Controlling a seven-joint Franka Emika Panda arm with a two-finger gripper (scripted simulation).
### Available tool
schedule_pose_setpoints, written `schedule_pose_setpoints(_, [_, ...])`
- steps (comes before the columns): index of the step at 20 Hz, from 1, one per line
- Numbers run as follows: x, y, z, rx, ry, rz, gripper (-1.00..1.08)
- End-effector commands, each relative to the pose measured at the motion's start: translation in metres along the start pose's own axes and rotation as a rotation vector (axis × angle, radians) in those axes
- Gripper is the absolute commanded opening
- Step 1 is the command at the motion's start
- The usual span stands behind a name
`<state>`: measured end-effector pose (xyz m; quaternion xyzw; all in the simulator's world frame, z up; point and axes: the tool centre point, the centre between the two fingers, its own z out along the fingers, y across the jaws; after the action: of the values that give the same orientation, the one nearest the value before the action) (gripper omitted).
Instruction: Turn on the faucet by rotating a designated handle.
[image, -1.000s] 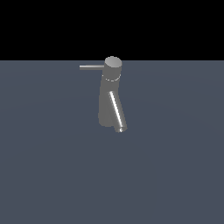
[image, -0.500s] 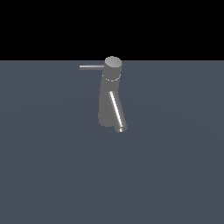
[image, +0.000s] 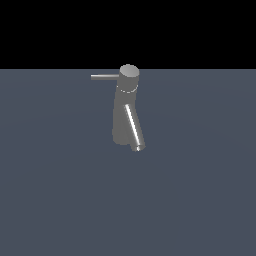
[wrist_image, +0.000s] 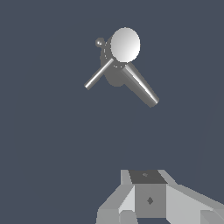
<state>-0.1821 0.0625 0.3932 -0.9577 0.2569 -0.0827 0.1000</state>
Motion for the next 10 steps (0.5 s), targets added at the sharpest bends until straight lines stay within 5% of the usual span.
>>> schedule_pose_setpoints(1, [0.005, -0.007, 0.012, 0.021, 0.015, 0.054, -1.0])
schedule_pose_setpoints(10, [0.029, -0.032, 0.05, 0.092, 0.067, 0.237, -1.0])
